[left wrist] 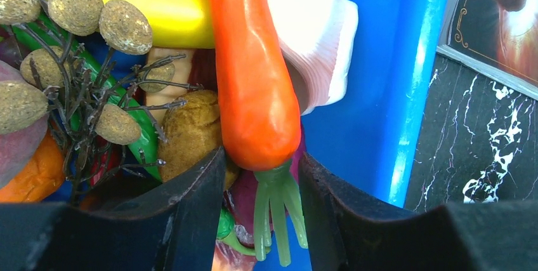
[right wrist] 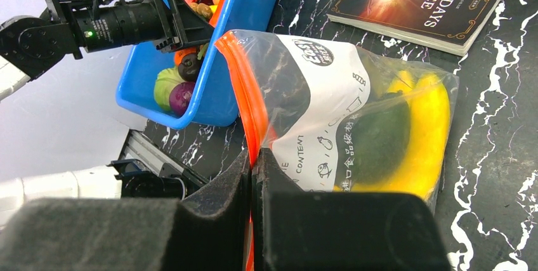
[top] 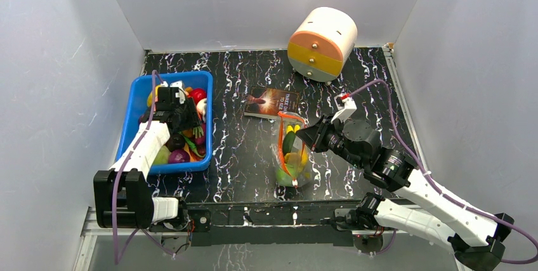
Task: Place the food in the zip-top bag and seal the zipper
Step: Pick up the fake vegetable from the bin.
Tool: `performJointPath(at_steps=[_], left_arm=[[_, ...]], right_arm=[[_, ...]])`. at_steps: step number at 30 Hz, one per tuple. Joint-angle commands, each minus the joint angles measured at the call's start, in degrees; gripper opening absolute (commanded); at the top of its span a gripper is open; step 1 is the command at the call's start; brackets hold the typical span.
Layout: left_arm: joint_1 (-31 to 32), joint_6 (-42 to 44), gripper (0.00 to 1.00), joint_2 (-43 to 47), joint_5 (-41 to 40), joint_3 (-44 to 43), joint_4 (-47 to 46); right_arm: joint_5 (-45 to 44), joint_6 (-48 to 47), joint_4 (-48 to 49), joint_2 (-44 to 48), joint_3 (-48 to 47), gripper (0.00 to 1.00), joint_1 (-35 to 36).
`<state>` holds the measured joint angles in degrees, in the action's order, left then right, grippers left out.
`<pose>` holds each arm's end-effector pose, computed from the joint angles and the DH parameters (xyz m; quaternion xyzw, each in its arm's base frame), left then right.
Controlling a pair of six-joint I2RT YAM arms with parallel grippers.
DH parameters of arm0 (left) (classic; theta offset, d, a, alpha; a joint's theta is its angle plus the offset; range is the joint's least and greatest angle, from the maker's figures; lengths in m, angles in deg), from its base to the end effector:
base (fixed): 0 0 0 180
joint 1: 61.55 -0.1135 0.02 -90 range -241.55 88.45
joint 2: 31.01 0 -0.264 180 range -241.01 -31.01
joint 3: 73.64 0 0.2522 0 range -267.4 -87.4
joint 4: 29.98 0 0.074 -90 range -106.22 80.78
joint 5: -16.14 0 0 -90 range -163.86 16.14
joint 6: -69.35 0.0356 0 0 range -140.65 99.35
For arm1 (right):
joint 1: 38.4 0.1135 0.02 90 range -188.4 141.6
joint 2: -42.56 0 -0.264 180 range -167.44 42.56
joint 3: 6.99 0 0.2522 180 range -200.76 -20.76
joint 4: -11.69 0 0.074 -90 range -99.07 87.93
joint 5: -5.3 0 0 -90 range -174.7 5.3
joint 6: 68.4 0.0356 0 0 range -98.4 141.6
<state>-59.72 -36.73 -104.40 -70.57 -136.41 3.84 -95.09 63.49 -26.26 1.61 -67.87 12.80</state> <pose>0.2704 -0.0107 0.2433 -0.1033 0.9159 -0.0864 0.3782 0.1061 0.1217 0.3388 -0.0124 0.8075 0.3744 0.4557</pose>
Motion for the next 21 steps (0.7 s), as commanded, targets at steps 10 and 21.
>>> performJointPath(at_steps=[10, 21], left_arm=[[-0.41, -0.23, 0.34, 0.87, 1.6, 0.23, 1.69], [-0.42, 0.07, 0.25, 2.72, 1.99, -0.2, 2.71]], right_arm=[[-1.08, -0.66, 3.48, 1.57, -0.95, 0.0, -0.14], [-0.98, -0.75, 3.71, 1.06, -0.96, 0.0, -0.14]])
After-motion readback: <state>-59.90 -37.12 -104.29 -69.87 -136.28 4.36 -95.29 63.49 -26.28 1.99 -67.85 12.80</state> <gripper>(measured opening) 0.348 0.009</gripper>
